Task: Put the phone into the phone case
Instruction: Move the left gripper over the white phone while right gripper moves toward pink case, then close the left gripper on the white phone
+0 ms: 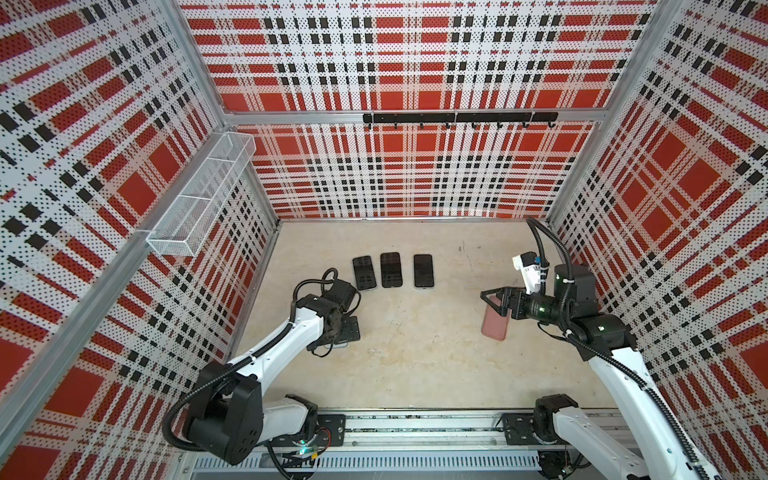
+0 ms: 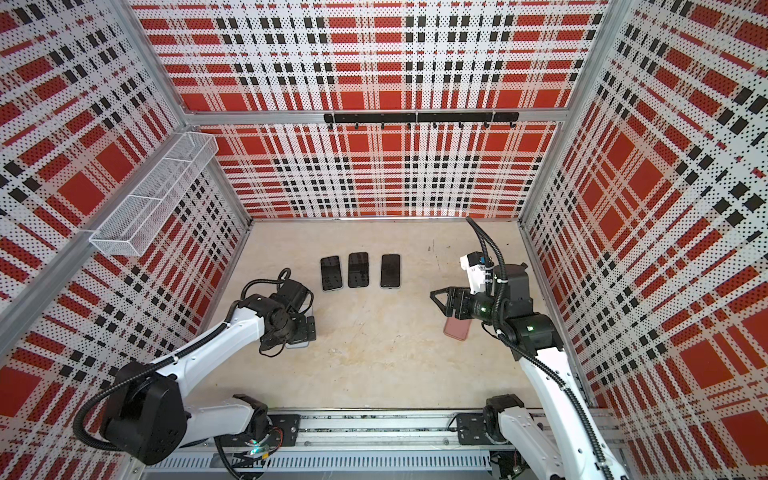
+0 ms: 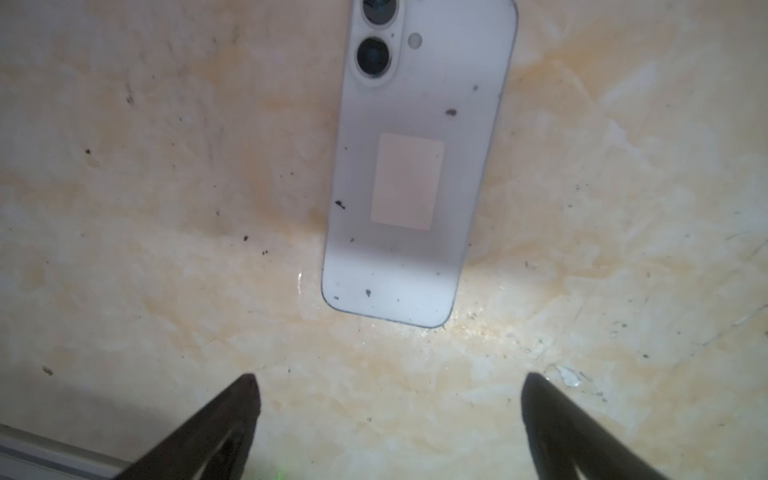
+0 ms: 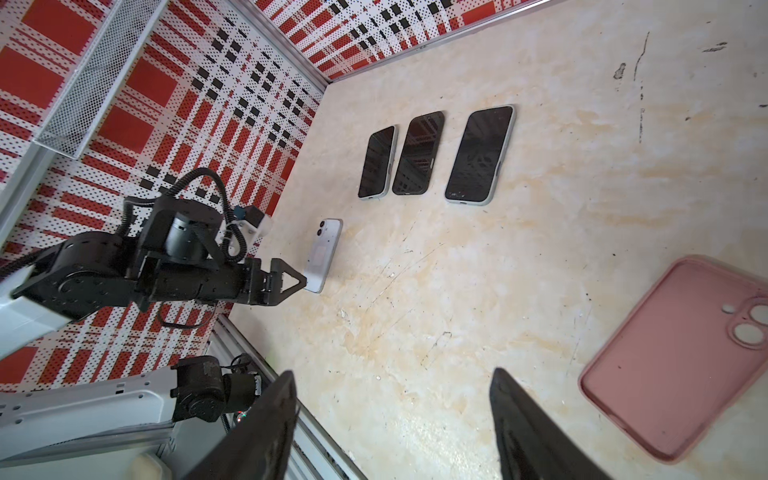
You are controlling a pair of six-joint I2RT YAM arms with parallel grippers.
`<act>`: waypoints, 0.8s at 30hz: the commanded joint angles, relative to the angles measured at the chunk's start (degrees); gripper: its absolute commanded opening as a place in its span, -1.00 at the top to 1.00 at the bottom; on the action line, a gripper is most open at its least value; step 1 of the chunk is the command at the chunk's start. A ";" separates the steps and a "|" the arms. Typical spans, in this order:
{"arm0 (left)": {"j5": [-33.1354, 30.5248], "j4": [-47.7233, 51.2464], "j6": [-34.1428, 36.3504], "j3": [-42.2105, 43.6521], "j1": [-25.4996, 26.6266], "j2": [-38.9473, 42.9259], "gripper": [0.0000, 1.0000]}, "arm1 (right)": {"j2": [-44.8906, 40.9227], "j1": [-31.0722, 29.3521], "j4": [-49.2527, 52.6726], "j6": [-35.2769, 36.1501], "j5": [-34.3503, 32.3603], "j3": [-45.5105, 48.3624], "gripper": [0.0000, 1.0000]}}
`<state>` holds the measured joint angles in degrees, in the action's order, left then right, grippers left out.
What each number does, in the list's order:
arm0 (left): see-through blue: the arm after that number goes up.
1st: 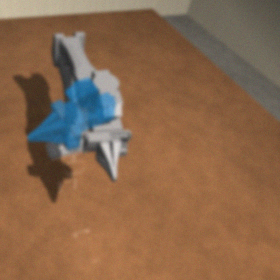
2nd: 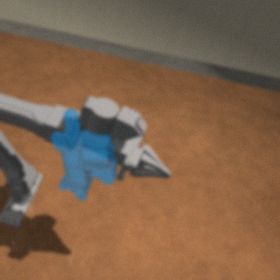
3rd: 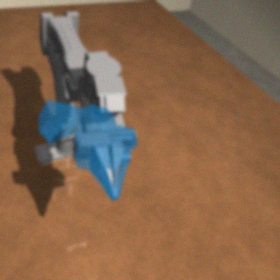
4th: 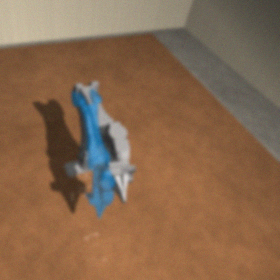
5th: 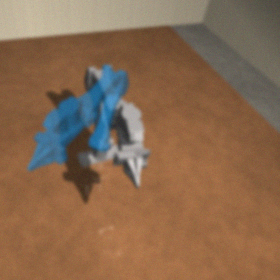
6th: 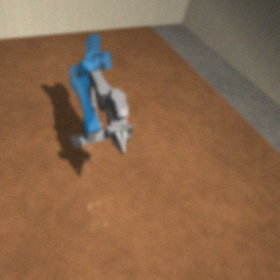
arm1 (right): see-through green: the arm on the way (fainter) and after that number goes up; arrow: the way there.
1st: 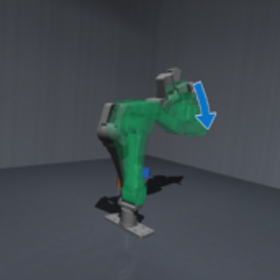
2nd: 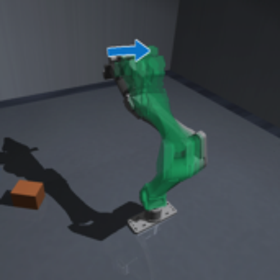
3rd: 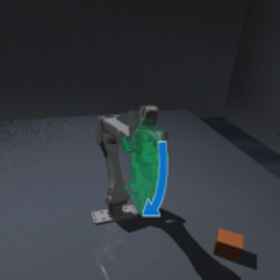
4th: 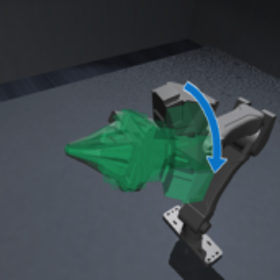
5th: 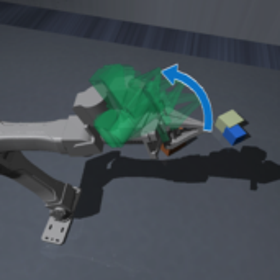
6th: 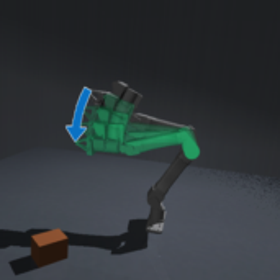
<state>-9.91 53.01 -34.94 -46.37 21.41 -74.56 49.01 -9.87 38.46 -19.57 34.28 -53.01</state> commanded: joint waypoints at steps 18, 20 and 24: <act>4.53 -15.02 4.72 -4.41 -7.53 -20.86 -0.68 | 0.61 0.20 -3.93 1.34 3.16 -2.35 -0.57; 4.13 -14.37 5.10 -5.79 -7.31 -21.98 -0.67 | 0.44 0.19 -4.13 1.25 2.94 -2.44 -0.57; 2.19 -13.26 6.01 -7.36 -5.57 -23.45 -0.57 | -0.11 0.19 -4.17 1.12 2.33 -2.44 -0.57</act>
<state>-4.93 39.42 -30.20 -53.36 14.63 -95.42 49.21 -9.87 34.98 -19.90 36.82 -53.84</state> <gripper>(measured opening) 0.799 0.785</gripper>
